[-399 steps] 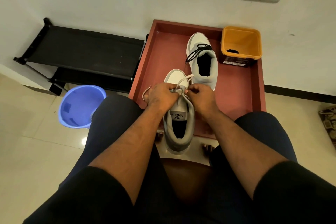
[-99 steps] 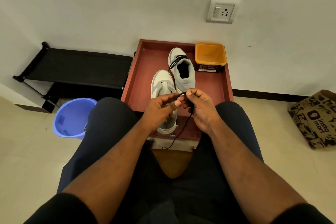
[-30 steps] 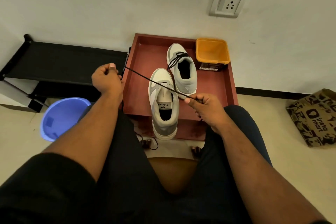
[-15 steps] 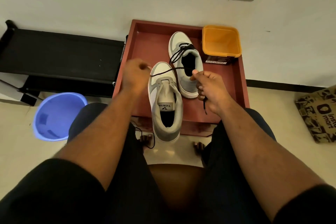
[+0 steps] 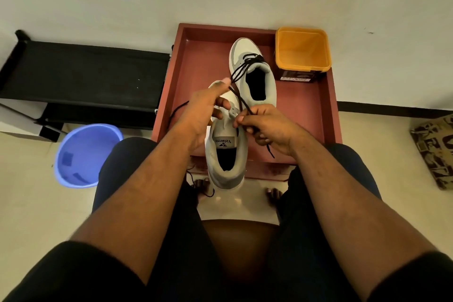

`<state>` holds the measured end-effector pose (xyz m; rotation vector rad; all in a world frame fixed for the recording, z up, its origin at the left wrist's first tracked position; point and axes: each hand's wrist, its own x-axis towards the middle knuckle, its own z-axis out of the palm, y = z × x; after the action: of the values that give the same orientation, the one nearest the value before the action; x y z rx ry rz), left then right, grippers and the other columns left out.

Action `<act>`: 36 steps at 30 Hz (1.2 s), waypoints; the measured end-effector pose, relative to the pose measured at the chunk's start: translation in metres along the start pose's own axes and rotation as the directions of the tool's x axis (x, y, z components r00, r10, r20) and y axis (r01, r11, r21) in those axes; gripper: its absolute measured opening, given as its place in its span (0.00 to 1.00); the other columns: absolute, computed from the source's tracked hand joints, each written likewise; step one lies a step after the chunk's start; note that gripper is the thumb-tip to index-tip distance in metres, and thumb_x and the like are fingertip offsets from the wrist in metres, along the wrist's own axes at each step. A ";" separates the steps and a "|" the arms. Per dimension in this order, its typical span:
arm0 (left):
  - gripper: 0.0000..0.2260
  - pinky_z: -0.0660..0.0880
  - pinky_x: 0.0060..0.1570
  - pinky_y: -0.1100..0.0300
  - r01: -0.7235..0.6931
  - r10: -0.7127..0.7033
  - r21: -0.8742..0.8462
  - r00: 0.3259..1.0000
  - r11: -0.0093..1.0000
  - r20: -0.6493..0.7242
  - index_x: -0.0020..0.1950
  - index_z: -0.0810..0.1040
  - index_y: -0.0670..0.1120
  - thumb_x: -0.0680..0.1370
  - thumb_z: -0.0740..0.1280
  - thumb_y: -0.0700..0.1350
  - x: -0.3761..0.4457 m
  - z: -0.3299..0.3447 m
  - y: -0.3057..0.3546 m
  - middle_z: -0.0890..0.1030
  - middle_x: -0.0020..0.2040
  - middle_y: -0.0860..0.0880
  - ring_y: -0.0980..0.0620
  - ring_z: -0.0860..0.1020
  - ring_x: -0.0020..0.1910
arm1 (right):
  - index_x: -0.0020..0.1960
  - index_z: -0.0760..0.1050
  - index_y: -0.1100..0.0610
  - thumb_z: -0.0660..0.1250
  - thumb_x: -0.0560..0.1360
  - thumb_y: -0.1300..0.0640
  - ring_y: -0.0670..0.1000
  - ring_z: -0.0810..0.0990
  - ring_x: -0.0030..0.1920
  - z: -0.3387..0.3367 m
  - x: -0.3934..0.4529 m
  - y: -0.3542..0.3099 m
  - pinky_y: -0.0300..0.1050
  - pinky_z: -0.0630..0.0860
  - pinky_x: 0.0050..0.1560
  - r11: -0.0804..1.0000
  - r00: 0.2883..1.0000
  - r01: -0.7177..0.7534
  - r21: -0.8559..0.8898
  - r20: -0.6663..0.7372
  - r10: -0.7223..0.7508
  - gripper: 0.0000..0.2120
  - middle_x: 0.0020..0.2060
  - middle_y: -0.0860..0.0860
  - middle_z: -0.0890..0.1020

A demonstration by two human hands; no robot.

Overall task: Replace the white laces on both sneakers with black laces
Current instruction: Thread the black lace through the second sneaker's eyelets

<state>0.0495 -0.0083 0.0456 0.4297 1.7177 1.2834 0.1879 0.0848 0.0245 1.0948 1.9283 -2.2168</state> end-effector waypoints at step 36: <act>0.04 0.79 0.44 0.57 0.055 0.017 0.348 0.979 0.936 -0.202 0.43 0.85 0.41 0.72 0.72 0.34 0.059 0.002 -0.041 0.80 0.34 0.50 0.56 0.77 0.33 | 0.49 0.78 0.57 0.63 0.77 0.61 0.52 0.80 0.38 0.020 0.050 0.015 0.53 0.80 0.39 0.804 0.797 0.086 -0.588 -0.444 -0.410 0.05 0.38 0.52 0.81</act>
<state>0.0301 0.0197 -0.0181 0.5005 2.1321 1.0308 0.1464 0.0848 -0.0135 1.5387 2.8487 -1.2989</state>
